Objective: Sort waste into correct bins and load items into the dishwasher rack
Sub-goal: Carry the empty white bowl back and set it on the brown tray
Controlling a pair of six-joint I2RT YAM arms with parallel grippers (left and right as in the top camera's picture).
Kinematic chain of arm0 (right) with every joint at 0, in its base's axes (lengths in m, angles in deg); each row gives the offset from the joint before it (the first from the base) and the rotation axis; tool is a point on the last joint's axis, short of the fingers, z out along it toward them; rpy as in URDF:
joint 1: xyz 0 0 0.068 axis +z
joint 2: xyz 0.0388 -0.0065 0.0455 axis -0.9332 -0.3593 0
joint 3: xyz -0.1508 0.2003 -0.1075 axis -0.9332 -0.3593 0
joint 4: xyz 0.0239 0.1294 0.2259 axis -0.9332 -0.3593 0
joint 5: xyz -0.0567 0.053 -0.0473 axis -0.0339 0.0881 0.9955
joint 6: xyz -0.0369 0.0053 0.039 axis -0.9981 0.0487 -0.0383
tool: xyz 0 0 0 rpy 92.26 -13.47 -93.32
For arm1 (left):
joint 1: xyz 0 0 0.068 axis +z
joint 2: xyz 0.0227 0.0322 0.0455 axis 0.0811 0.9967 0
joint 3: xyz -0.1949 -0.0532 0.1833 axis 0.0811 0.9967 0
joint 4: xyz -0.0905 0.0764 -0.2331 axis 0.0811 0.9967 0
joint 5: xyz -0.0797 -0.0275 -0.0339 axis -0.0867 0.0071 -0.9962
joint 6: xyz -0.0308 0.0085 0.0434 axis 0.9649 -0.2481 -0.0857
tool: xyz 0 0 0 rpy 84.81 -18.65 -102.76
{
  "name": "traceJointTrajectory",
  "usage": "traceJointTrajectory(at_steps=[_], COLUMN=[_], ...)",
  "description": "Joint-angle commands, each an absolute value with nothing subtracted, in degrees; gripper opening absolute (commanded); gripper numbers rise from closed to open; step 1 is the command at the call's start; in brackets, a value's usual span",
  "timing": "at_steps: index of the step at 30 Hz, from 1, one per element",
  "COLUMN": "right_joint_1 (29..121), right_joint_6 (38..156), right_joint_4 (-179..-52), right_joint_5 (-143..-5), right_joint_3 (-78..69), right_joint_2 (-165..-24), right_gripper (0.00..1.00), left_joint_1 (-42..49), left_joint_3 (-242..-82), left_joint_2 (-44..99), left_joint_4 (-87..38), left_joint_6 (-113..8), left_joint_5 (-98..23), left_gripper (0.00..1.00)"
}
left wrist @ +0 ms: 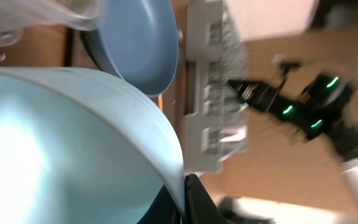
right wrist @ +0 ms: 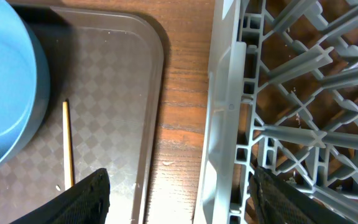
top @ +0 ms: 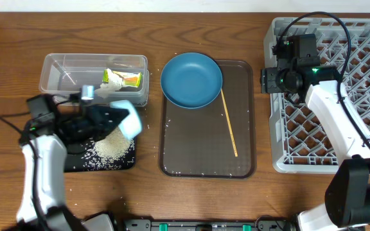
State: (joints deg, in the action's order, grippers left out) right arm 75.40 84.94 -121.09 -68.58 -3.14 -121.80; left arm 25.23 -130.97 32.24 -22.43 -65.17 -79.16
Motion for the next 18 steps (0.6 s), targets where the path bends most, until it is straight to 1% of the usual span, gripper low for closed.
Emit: traceJointTrajectory(at_steps=[1, 3, 8, 14, 18], right_joint_1=[74.79, 74.79, 74.75, 74.46, 74.48], right_joint_6=[85.07, 85.07, 85.07, 85.05, 85.07], right_joint_4=[-121.11, -121.09, -121.11, -120.98, -120.98], right_joint_5=[-67.99, -67.99, -67.97, -67.97, -67.97], right_joint_3=[-2.86, -2.86, -2.82, -2.51, -2.51], right_joint_2=[-121.74, -121.65, -121.06, -119.16, -117.78], right_gripper=[0.72, 0.72, 0.72, 0.73, 0.74], left_joint_1=[17.73, 11.53, -2.62, -17.0, -23.6], left_joint_3=[-132.76, -132.76, -132.76, -132.76, -132.76], left_joint_2=[27.36, 25.83, 27.12, 32.52, 37.68], left_joint_4=[-24.11, -25.66, -29.22, -36.26, -41.53], left_joint_6=[-63.22, -60.53, -58.57, -58.44, -56.71], left_joint_5=[-67.69, -61.19, -49.35, -41.06, -35.56], left_gripper=[0.06, 0.06, 0.06, 0.06, 0.06])
